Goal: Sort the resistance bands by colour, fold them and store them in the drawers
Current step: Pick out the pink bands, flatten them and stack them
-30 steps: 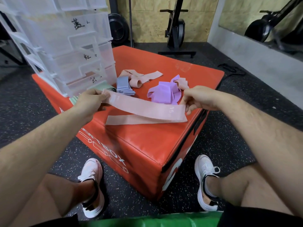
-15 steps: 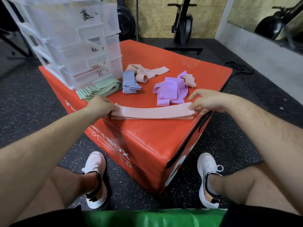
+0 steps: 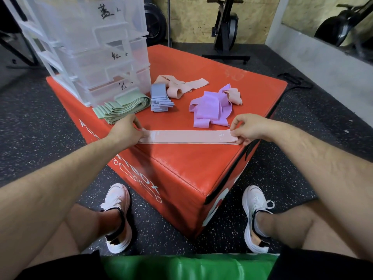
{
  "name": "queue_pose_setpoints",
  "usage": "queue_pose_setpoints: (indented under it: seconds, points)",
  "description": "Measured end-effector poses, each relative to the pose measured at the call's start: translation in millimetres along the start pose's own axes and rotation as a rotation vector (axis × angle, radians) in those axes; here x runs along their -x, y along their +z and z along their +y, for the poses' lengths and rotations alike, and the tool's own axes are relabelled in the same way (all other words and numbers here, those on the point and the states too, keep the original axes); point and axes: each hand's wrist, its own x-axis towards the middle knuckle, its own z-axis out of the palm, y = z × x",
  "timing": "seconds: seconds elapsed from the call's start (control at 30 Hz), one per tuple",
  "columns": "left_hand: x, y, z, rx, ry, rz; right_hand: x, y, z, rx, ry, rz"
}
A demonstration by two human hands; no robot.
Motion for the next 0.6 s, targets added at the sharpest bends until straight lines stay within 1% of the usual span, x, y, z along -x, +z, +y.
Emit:
queue_pose_setpoints:
  seconds: [0.1, 0.2, 0.33, 0.43, 0.53, 0.6]
  points:
    - [3, 0, 1, -0.034, 0.044, -0.006, -1, 4, 0, 0.068, -0.014, 0.019]
    - [4, 3, 1, -0.102, 0.086, -0.034, 1, 5, -1, 0.207, -0.037, 0.04]
    - [2, 1, -1, -0.142, 0.085, -0.055, 3, 5, -2, 0.295, -0.073, 0.066]
    - [1, -1, 3, -0.199, 0.102, -0.066, 7, 0, -8, 0.405, -0.105, 0.074]
    - [-2, -3, 18, -0.189, 0.128, -0.012, 7, -12, -25, 0.472, -0.166, 0.178]
    - [-10, -3, 34, -0.161, 0.17, 0.04, 2, -15, -38, 0.46, -0.22, 0.226]
